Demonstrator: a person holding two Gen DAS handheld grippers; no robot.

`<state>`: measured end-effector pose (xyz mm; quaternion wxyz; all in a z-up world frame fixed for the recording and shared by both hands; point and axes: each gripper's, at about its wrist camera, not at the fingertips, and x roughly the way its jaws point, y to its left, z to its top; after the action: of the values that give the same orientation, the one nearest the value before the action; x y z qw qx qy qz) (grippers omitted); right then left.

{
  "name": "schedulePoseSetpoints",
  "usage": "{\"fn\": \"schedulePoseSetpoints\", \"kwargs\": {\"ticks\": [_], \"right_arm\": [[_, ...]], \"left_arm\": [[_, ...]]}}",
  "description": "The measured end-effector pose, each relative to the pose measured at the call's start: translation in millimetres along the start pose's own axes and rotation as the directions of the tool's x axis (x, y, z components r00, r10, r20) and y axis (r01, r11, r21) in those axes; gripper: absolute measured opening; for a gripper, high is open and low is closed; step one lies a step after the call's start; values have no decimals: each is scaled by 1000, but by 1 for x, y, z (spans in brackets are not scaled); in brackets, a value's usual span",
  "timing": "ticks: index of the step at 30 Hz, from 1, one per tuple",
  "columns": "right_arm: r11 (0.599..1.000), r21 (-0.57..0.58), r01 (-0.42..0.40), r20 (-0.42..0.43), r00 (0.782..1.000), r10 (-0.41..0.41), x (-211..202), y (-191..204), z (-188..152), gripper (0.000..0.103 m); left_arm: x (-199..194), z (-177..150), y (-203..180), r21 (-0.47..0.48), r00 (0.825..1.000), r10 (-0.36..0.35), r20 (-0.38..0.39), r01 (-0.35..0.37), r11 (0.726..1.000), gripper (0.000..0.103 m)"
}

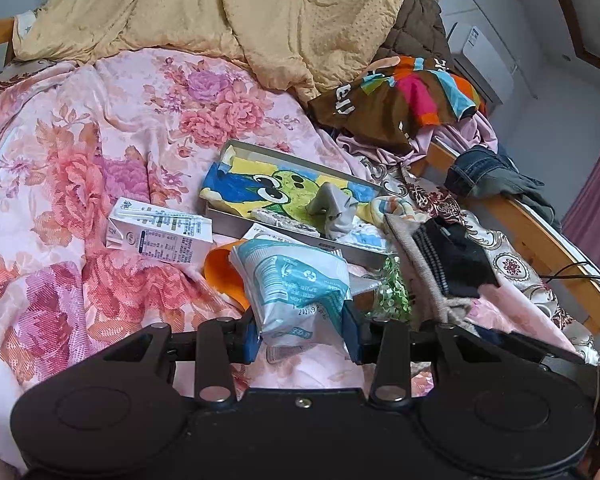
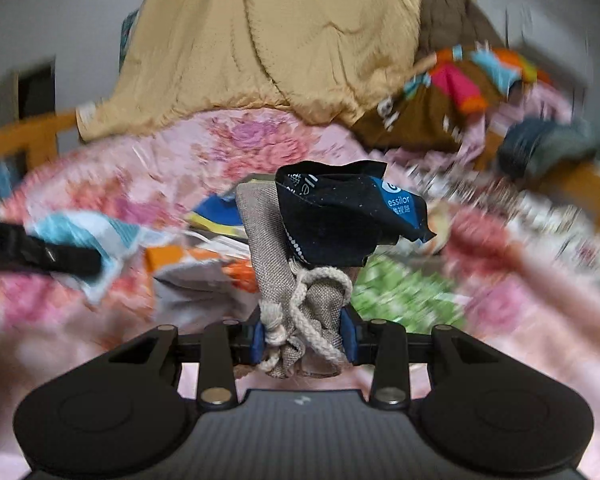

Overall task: Organize soft objects
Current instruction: 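Lift the burlap pouch with the right gripper while the left gripper lifts the blue-white packet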

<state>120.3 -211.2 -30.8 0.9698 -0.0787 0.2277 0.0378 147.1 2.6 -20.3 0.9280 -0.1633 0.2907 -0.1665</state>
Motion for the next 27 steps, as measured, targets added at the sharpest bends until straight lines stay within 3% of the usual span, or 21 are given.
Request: {"fn": "schedulePoseSetpoints", "kwargs": {"ticks": [5, 14, 20, 24, 27], "right_arm": [[987, -136, 88, 33, 996, -85, 0, 22, -3, 40], [921, -300, 247, 84, 969, -233, 13, 40, -7, 40], [884, -360, 300, 109, 954, -279, 16, 46, -12, 40], [838, -424, 344, 139, 939, -315, 21, 51, -14, 40], [839, -421, 344, 136, 939, -316, 25, 49, -11, 40]], "left_arm": [[0, 0, 0, -3, 1000, -3, -1, 3, 1000, 42], [0, 3, -2, 2, 1000, -4, 8, 4, 1000, 42], [-1, 2, 0, -12, 1000, 0, 4, 0, 1000, 42], [0, 2, 0, -8, 1000, -1, 2, 1, 1000, 42], [1, 1, -1, -6, 1000, -2, -2, 2, 1000, 42]]}}
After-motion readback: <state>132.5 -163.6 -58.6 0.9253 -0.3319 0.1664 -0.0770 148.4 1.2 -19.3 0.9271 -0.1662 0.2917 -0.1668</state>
